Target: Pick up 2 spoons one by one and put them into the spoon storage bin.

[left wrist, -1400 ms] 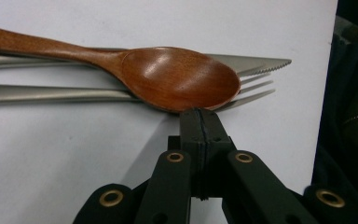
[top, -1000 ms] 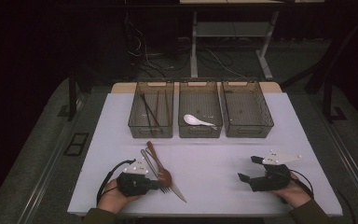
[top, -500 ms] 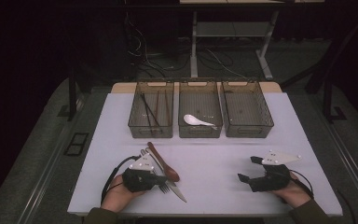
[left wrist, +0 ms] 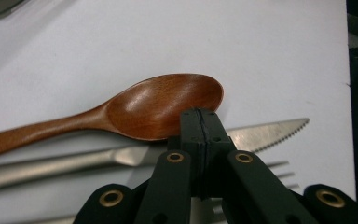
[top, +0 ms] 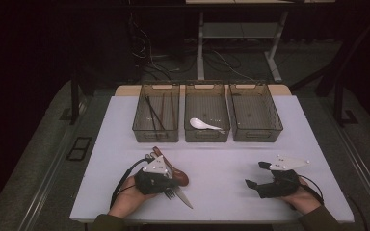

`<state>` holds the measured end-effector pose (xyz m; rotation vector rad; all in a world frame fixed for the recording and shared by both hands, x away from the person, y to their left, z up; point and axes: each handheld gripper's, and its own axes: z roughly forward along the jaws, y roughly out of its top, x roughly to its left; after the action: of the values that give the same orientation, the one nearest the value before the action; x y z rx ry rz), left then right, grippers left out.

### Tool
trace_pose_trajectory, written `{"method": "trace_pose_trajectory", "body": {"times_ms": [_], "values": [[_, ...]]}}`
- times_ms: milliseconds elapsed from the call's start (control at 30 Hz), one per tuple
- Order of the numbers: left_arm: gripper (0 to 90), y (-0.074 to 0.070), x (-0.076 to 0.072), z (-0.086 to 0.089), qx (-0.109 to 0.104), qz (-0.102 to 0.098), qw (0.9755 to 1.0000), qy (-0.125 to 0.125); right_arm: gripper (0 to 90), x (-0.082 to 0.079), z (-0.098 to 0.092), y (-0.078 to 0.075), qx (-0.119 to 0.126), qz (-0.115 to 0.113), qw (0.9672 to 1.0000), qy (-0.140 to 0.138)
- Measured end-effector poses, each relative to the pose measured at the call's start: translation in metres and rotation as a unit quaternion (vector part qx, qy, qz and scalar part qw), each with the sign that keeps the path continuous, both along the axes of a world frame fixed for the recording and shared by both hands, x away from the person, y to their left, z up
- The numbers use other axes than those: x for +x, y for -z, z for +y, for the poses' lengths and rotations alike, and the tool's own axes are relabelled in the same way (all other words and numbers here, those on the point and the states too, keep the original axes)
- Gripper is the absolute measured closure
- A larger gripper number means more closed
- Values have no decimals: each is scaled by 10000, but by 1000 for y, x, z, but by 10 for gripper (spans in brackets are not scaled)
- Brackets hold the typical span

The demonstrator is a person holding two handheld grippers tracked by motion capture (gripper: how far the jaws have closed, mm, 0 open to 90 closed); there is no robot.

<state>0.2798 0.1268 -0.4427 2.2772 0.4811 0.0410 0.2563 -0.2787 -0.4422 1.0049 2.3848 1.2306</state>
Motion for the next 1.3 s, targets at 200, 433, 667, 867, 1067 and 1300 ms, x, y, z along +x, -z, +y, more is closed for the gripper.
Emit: {"method": "trace_pose_trajectory", "body": {"times_ms": [200, 433, 667, 867, 1067, 1300], "values": [[890, 1, 9, -11, 56, -51, 9999, 108, 153, 0, 0, 0, -17, 3, 10000, 3], [890, 2, 23, -28, 56, -119, 9998, 120, 153, 0, 0, 1, -48, 12, 10000, 0], [890, 3, 39, -43, 118, -214, 9995, 190, 153, 0, 0, 1, -68, 5, 10000, 4], [890, 3, 40, -45, 94, -134, 9995, 275, 153, 0, -1, 1, -74, 6, 10000, 2], [827, -7, 43, -43, -142, -47, 9994, 305, 153, 0, -1, 1, -76, 0, 10000, -3], [587, -14, 63, -46, -174, -92, 9996, 210, 153, 1, -1, 1, -79, 4, 10000, 8]]}}
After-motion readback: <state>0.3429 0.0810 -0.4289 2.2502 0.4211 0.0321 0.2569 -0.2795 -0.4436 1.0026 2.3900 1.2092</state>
